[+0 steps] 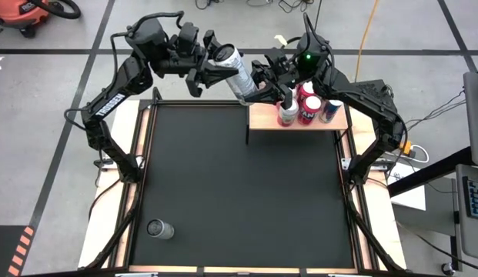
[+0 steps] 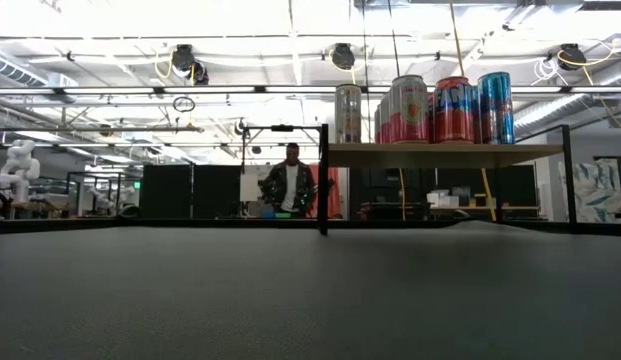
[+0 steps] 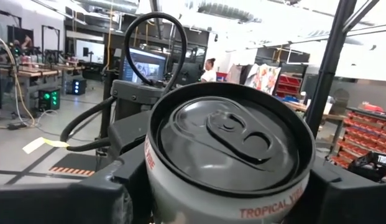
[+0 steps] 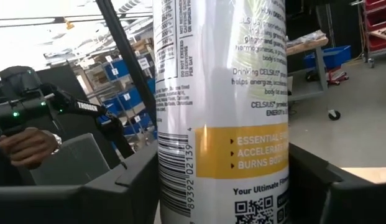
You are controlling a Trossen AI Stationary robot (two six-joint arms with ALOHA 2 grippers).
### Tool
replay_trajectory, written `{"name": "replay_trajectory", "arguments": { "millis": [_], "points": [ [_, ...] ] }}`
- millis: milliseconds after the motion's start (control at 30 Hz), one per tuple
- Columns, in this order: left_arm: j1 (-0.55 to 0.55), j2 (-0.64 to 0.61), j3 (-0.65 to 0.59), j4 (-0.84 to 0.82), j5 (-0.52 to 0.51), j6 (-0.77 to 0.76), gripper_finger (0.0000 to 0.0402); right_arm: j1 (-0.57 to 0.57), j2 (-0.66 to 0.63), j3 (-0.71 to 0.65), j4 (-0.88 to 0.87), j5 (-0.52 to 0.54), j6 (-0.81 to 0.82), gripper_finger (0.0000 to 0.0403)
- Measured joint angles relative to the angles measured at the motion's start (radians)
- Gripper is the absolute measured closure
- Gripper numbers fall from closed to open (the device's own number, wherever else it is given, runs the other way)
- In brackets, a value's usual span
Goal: Place canned beverage on shelf
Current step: Put the top white yellow soda can on the shelf aligned with the other white yellow soda can
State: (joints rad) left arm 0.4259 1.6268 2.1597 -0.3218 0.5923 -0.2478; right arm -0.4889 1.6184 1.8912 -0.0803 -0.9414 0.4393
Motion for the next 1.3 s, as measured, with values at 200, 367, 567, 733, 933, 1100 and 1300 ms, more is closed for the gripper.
{"name": "replay_trajectory", "arguments": {
  "millis": [200,367,567,733,933,1100,1300],
  "points": [
    [0.0,-0.001,0.0,0.001,-0.02,-0.022,0.0151,-0.001,-0.005,0.0,-0.003,0.034,0.088,0.0137],
    [0.01,-0.001,0.0,-0.015,-0.022,-0.037,0.0143,-0.002,-0.015,0.0,-0.03,0.063,0.113,0.0095],
    [0.01,-0.001,0.0,-0.013,-0.016,-0.114,0.0143,-0.024,-0.085,0.0,-0.251,0.091,0.001,0.0079],
    [0.009,-0.001,0.0,-0.021,-0.105,-0.14,0.0142,-0.026,-0.161,0.0,-0.384,0.237,-0.088,0.0079],
    [0.01,-0.001,0.0,-0.071,-0.335,-0.165,0.0142,0.052,-0.206,0.0,-0.44,0.495,-0.116,0.0072],
    [0.006,0.007,0.0,-0.096,-0.412,-0.174,0.0142,0.116,-0.195,0.0,-0.455,0.74,-0.155,0.0034],
    [-0.004,0.013,0.0,-0.12,-0.468,-0.225,0.0142,0.125,-0.155,0.0,-0.449,0.763,-0.158,0.0006]
  ]
}}
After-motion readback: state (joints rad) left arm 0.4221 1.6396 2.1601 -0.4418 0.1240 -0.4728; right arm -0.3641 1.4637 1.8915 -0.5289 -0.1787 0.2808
